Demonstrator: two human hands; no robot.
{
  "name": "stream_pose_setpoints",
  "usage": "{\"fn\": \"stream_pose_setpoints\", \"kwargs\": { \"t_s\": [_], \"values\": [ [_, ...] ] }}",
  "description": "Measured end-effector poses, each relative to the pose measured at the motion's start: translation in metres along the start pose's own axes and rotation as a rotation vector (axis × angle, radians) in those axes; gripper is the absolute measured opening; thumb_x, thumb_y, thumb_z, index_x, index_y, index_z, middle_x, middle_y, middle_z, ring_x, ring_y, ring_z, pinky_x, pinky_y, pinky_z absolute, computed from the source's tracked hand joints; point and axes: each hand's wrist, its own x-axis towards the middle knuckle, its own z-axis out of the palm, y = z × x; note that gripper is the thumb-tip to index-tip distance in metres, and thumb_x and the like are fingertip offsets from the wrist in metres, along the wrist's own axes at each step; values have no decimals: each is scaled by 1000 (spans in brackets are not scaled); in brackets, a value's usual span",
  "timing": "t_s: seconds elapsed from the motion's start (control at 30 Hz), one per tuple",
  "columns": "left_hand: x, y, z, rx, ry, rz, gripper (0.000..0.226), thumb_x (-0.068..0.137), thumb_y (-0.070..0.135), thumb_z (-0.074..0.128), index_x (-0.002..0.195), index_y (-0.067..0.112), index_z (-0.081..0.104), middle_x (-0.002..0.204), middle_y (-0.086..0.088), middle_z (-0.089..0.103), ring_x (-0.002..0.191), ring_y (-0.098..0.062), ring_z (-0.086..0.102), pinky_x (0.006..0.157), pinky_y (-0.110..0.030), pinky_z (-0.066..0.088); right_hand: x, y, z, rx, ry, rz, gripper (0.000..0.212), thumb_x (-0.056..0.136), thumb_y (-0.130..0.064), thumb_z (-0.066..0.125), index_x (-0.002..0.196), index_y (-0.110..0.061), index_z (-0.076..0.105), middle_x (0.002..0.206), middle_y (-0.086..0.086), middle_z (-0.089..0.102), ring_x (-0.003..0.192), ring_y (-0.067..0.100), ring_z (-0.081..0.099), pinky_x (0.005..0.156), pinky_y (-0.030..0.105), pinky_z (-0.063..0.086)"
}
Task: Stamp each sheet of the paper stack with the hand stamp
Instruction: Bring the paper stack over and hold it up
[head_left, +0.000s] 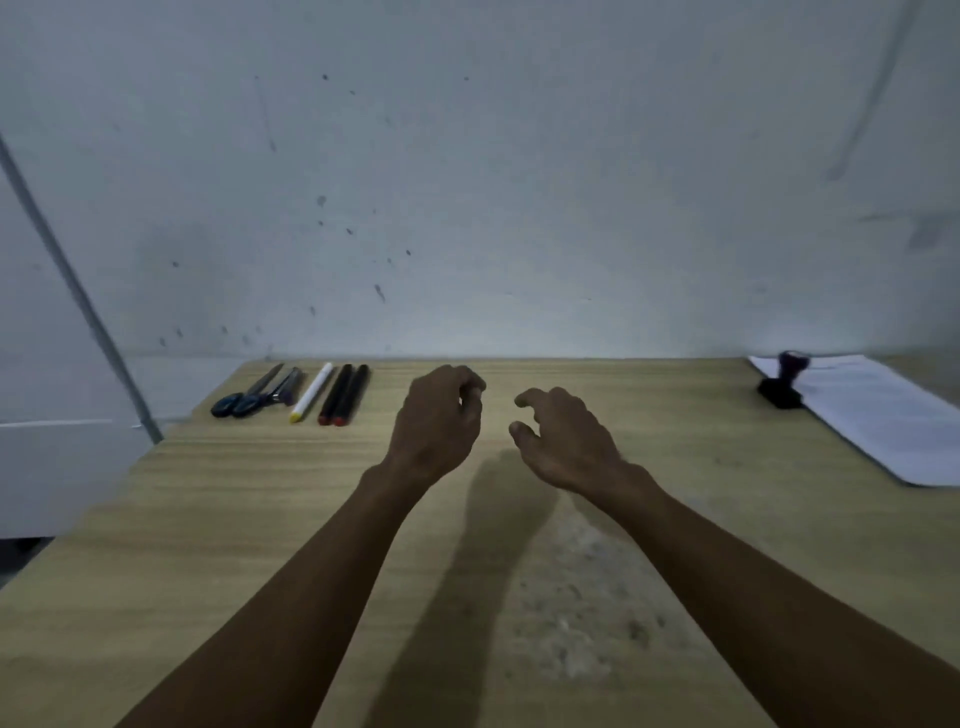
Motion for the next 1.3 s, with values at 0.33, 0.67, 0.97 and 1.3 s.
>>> {"fn": "stream_pose_setpoints", "kwargs": {
  "t_s": [0.33, 0.67, 0.97, 1.3],
  "values": [
    [-36, 126, 91, -126, -263, 33, 21, 92, 11, 50, 100, 11, 69, 100, -7, 70, 88, -22, 65, 79, -37, 53, -90, 112, -92, -87, 110, 226, 37, 95, -40, 54, 128, -24, 57, 128, 2, 51, 114, 20, 53, 91, 38, 46],
    [-40, 238, 194, -198, -551, -56, 20, 90, 4, 48, 98, -3, 65, 95, -18, 67, 89, -29, 65, 75, -38, 52, -130, 232, -155, -97, 214, 508, 39, 86, -29, 62, 124, -21, 59, 128, 4, 55, 112, 23, 56, 87, 37, 49],
    [-2, 283, 304, -228, -672, -241, 11, 85, 3, 43, 81, 1, 54, 85, -18, 54, 76, -24, 55, 48, -24, 30, -107, 346, -180, -119, 242, 704, 34, 89, -19, 54, 122, -12, 54, 128, 12, 47, 119, 31, 45, 86, 37, 41],
    [54, 317, 383, -642, -588, -742, 7, 86, 3, 43, 85, 9, 46, 103, -14, 57, 93, -28, 59, 71, -33, 45, -53, 440, -200, -217, 206, 919, 55, 85, -34, 52, 133, -10, 39, 140, 19, 37, 131, 39, 32, 103, 49, 31]
  ]
}}
